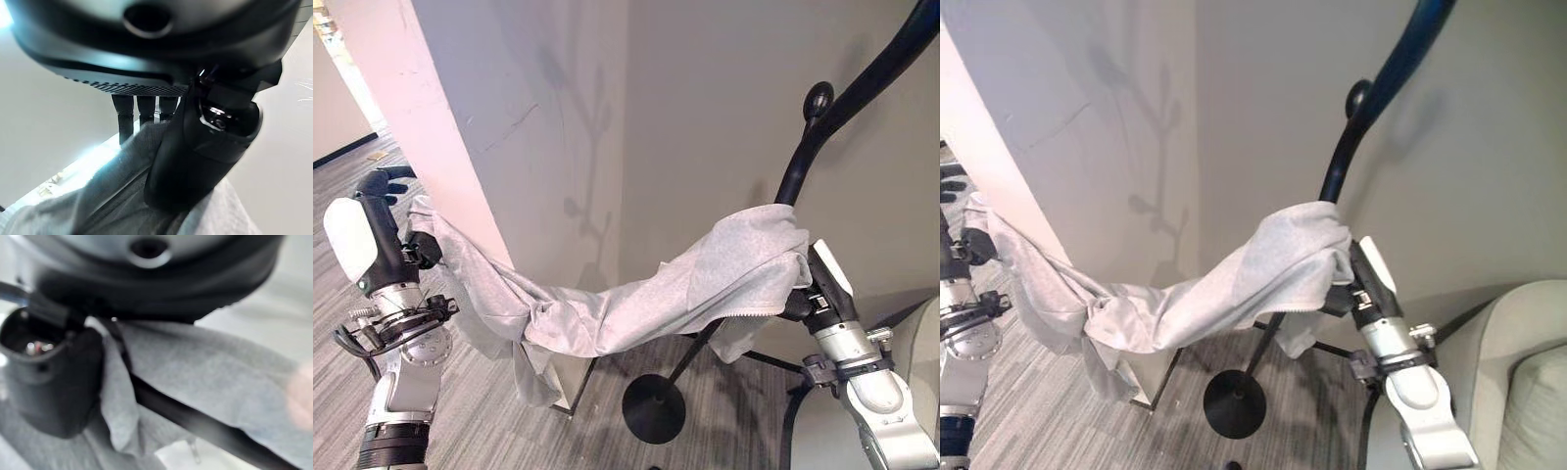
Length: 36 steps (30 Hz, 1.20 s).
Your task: Hang the clothes on the sofa on the clothes rack.
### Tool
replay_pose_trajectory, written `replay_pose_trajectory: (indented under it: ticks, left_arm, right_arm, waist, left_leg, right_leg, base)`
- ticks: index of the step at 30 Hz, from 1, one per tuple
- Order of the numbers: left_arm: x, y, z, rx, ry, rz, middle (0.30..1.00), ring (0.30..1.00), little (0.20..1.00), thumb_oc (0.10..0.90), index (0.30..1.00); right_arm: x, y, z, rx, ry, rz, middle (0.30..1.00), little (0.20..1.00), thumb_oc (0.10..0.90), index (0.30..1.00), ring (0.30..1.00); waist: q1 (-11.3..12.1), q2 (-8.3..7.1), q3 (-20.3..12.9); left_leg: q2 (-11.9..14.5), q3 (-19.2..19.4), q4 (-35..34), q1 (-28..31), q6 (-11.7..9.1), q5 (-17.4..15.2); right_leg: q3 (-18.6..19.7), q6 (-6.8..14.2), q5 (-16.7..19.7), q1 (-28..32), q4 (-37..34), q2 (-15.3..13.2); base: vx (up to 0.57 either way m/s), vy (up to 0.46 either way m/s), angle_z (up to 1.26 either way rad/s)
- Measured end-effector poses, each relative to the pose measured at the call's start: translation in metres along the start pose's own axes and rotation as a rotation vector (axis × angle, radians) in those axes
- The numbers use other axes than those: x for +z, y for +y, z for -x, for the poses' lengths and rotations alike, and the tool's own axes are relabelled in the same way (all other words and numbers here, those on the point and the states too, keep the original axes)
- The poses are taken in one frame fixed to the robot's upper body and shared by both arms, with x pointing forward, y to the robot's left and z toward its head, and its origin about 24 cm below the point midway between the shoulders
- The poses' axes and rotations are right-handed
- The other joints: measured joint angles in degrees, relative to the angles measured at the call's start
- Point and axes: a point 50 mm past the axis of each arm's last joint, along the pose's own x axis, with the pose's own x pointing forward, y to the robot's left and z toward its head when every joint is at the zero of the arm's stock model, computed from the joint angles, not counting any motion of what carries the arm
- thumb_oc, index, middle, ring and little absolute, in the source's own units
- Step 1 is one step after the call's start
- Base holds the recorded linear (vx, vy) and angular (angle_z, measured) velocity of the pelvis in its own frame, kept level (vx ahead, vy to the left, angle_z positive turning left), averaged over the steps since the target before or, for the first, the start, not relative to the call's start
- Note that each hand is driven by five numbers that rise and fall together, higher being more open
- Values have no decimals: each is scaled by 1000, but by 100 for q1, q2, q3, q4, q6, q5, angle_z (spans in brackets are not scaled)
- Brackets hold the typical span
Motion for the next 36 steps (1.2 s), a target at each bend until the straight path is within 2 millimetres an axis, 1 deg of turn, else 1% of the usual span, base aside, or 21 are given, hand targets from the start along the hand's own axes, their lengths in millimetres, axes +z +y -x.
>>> replay_pose_trajectory:
  ticks: [3,5,6,9,10,15,18,20,21,22,23,24,25,28,31,32,33,34,35,36]
  left_arm:
    - [-2,-7,7,-24,29,28,900,900,900,800,900]
    - [-6,-11,15,-39,77,64,900,900,900,800,900]
    - [-14,-22,29,-84,143,86,900,900,900,800,900]
    - [-22,-30,48,-127,224,124,900,900,900,800,900]
    - [-24,-35,58,-167,252,140,900,900,900,800,900]
    - [-24,-53,83,-288,312,188,900,900,900,800,900]
    - [-23,-63,96,-330,377,260,900,900,900,800,900]
    - [-22,-67,101,-332,418,312,900,900,900,800,900]
    - [-20,-70,104,-338,444,354,900,900,900,800,900]
    - [-19,-73,107,-341,470,391,900,900,900,800,900]
    - [-18,-76,110,-350,490,419,900,900,900,800,900]
    - [-17,-81,117,-371,538,485,472,472,472,515,472]
    - [-18,-82,121,-372,567,512,300,300,300,400,300]
    - [-21,-80,121,-361,595,544,300,300,300,400,300]
    - [-32,-73,114,-332,613,528,300,300,300,400,300]
    - [-34,-71,112,-320,621,531,453,453,453,502,453]
    - [-35,-70,111,-312,625,535,552,552,552,568,552]
    - [-35,-70,111,-314,625,537,825,825,825,750,825]
    - [-34,-71,112,-316,625,544,900,900,900,800,900]
    - [-33,-72,113,-321,628,550,900,900,900,800,900]
  right_arm:
    - [-1,2,0,4,4,-17,300,300,400,300,300]
    - [-2,2,0,1,7,-24,300,300,400,300,300]
    - [-3,1,0,-3,15,-34,300,300,400,300,300]
    - [-5,3,0,-2,23,-53,300,300,400,300,300]
    - [-6,4,-1,0,26,-63,300,300,400,300,300]
    - [-11,7,-3,-4,45,-87,300,300,400,300,300]
    - [-13,12,-2,8,54,-96,354,354,436,354,354]
    - [-17,19,0,38,82,-114,436,436,491,436,436]
    - [-20,24,2,50,100,-128,460,460,507,460,460]
    - [-25,28,3,55,120,-139,465,465,510,465,465]
    - [-29,29,5,53,141,-146,502,502,535,502,502]
    - [-34,32,7,50,169,-163,573,573,582,573,573]
    - [-36,33,8,52,178,-169,900,900,800,900,900]
    - [-38,35,9,52,190,-173,900,900,800,900,900]
    - [-41,37,14,51,220,-176,900,900,800,900,900]
    - [-42,37,15,50,229,-177,900,900,800,900,900]
    - [-43,38,17,48,237,-175,900,900,800,900,900]
    - [-44,38,18,43,243,-172,900,900,800,900,900]
    - [-45,38,19,37,252,-165,900,900,800,900,900]
    - [-46,38,20,37,256,-161,900,900,800,900,900]
  waist:
    - [5,-5,-7]
    - [4,18,-19]
    - [12,32,-26]
    - [9,38,-31]
    - [15,36,-32]
    - [29,40,-33]
    - [29,45,-33]
    - [30,50,-32]
    - [33,60,-35]
    - [40,68,-41]
    - [48,75,-39]
    - [55,101,-40]
    - [55,113,-40]
    - [55,135,-46]
    - [47,180,-73]
    - [48,182,-74]
    - [50,182,-74]
    - [56,182,-74]
    - [68,185,-74]
    - [72,185,-74]
  left_leg:
    - [0,-18,0,-1,0,0]
    - [-2,-28,0,1,0,0]
    - [0,-47,0,1,0,0]
    - [2,-62,1,5,0,1]
    - [4,-67,1,5,0,1]
    - [4,-137,0,3,2,1]
    - [11,-151,-1,0,4,1]
    - [12,-157,0,-6,6,2]
    - [10,-167,0,-11,6,3]
    - [6,-186,0,-15,6,3]
    - [3,-202,0,-18,7,3]
    - [3,-221,0,-33,7,3]
    - [5,-225,0,-33,7,3]
    - [8,-234,0,-47,7,3]
    - [-6,-271,0,-55,23,-7]
    - [-11,-274,0,-54,30,-10]
    - [-18,-277,1,-54,35,-13]
    - [-28,-281,1,-54,42,-18]
    - [-52,-285,1,-50,58,-27]
    - [-64,-288,1,-48,65,-32]
  right_leg:
    - [-41,-1,2,23,1,-1]
    - [-46,-1,2,31,1,-4]
    - [-53,0,2,40,2,-4]
    - [-62,0,1,51,0,-3]
    - [-64,0,0,52,0,-2]
    - [-83,-4,-4,76,-1,-3]
    - [-101,-14,-10,67,-1,0]
    - [-109,-14,-10,80,0,-1]
    - [-118,-14,-10,84,-1,-3]
    - [-131,-14,-10,86,-1,-8]
    - [-151,-16,-12,84,-1,-13]
    - [-190,-21,-17,82,-1,-16]
    - [-195,-21,-21,78,-1,-16]
    - [-206,-21,-27,84,-1,-14]
    - [-218,3,-44,87,-1,-29]
    - [-222,6,-46,90,-1,-35]
    - [-227,6,-45,93,-1,-42]
    - [-231,6,-45,96,-1,-53]
    - [-234,2,-42,108,-1,-77]
    - [-234,4,-44,114,-1,-88]
  base:
    - [-2,5,2]
    - [-3,2,2]
    - [-5,4,4]
    - [0,0,0]
    - [3,0,4]
    - [0,0,4]
    - [-1,1,4]
    - [0,0,0]
    - [-3,-4,5]
    - [-1,-5,7]
    - [2,-8,10]
    - [5,-13,8]
    - [3,-12,5]
    - [0,0,0]
    - [0,0,0]
    - [-9,-12,3]
    - [-11,-12,3]
    - [-18,-19,5]
    - [-16,-19,7]
    - [-14,-17,6]
